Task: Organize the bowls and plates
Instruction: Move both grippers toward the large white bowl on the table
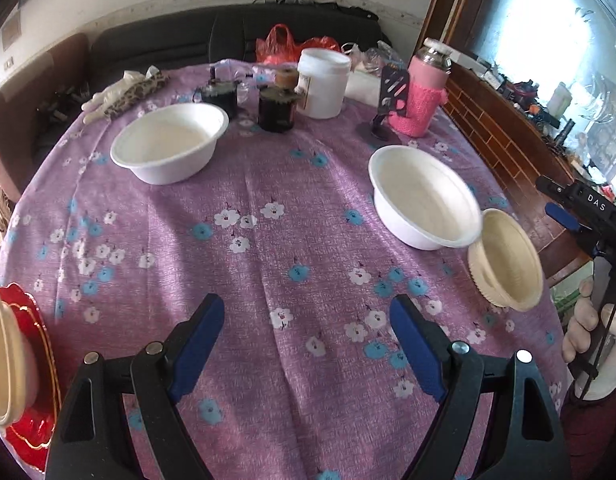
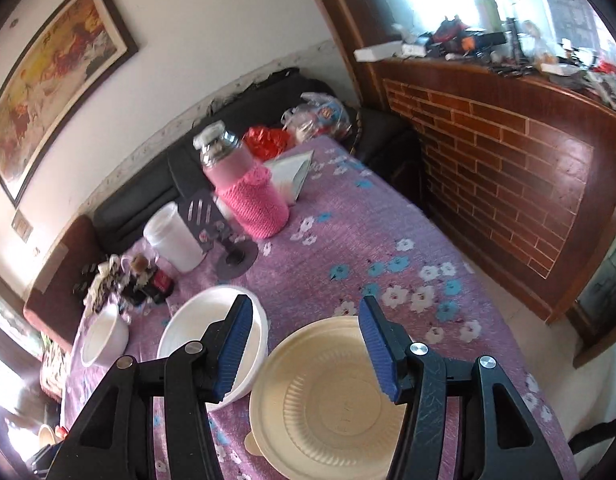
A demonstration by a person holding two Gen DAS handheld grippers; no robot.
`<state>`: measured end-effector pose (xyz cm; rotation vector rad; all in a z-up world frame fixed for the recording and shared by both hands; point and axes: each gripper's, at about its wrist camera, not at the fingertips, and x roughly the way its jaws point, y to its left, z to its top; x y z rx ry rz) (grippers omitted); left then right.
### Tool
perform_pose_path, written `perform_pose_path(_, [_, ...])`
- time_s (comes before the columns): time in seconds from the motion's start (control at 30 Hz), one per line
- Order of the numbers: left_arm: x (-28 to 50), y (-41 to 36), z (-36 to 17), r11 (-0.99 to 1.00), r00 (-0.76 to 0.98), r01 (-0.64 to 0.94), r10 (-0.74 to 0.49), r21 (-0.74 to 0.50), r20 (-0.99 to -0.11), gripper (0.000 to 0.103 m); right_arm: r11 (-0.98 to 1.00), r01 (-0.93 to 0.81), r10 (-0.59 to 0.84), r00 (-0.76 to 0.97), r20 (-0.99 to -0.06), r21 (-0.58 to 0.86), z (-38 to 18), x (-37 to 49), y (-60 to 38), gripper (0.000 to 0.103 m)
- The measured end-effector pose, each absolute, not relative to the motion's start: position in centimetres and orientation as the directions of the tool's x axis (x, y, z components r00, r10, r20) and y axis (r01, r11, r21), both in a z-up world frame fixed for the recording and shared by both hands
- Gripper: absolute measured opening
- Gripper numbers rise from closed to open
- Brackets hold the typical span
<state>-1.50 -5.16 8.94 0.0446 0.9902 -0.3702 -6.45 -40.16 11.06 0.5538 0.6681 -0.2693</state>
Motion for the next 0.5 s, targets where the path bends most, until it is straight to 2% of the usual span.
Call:
perform_pose_path(0.13, [0.4, -6.1, 8.0, 0.928, 0.459, 0.309, -0.336, -0.206, -0.822, 0.084, 0.866, 0.336, 0.04, 0.692, -0.72, 0.371, 9.5, -2.1, -38.8, 0.059])
perform_pose_path(0.37, [5.0, -8.6, 5.7, 0.9, 0.367, 0.267, -0.426, -0.345, -0.827, 0.084, 0.909, 0.319, 0.059, 0.539, -0.84, 0.268, 6.5, 5.3, -37.5, 0.059])
perform_pose_path(0.5, [6.9, -9.6, 4.3, 0.896, 0.334, 0.238, -0.439, -0.376, -0.834, 0.083, 0.937, 0.311, -0.006, 0.472, -0.882, 0.161, 5.1, 7.4, -36.2, 0.059])
